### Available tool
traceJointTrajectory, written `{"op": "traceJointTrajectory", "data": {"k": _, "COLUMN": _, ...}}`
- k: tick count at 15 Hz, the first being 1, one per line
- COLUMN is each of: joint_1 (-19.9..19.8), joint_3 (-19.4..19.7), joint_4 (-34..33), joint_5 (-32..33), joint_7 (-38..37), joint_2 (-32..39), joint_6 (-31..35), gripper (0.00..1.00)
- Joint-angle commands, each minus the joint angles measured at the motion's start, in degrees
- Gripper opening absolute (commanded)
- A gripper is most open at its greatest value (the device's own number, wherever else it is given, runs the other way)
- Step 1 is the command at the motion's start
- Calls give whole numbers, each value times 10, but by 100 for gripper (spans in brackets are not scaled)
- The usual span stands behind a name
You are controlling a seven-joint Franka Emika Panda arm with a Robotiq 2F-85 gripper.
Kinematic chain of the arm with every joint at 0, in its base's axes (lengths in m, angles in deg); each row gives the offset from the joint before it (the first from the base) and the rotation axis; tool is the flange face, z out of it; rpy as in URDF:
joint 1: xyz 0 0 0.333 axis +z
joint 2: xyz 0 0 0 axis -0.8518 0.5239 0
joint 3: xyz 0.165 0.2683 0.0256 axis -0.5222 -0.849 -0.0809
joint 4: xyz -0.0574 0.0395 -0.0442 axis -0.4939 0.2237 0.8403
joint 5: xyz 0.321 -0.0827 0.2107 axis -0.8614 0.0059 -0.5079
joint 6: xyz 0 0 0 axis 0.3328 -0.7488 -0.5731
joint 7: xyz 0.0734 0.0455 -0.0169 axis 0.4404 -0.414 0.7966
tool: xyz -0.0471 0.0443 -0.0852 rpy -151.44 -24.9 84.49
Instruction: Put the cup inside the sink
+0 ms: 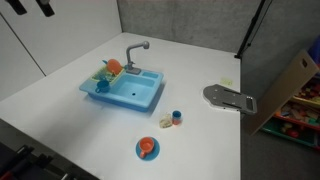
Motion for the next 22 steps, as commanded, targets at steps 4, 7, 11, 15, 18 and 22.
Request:
{"op": "traceJointTrajectory", "data": {"k": 4, "joint_1": -8, "joint_3": 6, "joint_4": -4, "joint_5": 1, "joint_7": -19, "joint_2": 57, "joint_6": 13, "gripper": 100}}
{"op": "traceJointTrajectory", "data": {"k": 7, "joint_1": -14, "joint_3": 9, "joint_4": -2, "joint_5": 3, "joint_7": -32, "joint_2": 83, "joint_6": 38, "gripper": 100}}
{"op": "traceJointTrajectory", "data": {"k": 11, "joint_1": -21, "joint_3": 14, "joint_4": 1, "joint_5": 3, "joint_7": -40, "joint_2": 116, "joint_6": 68, "gripper": 100}}
{"op": "traceJointTrajectory", "data": {"k": 15, "joint_1": -25, "joint_3": 13, "joint_4": 4, "joint_5": 22, "joint_7": -57, "joint_2": 151, "joint_6": 102, "gripper": 100}}
{"op": "traceJointTrajectory", "data": {"k": 18, "joint_1": -24, "joint_3": 14, "joint_4": 6, "joint_5": 31, "joint_7": -70, "joint_2": 183, "joint_6": 123, "gripper": 100}}
{"op": "traceJointTrajectory", "data": {"k": 22, "joint_1": -20, "joint_3": 17, "joint_4": -2, "joint_5": 19, "joint_7": -75, "joint_2": 232, "joint_6": 149, "gripper": 100}}
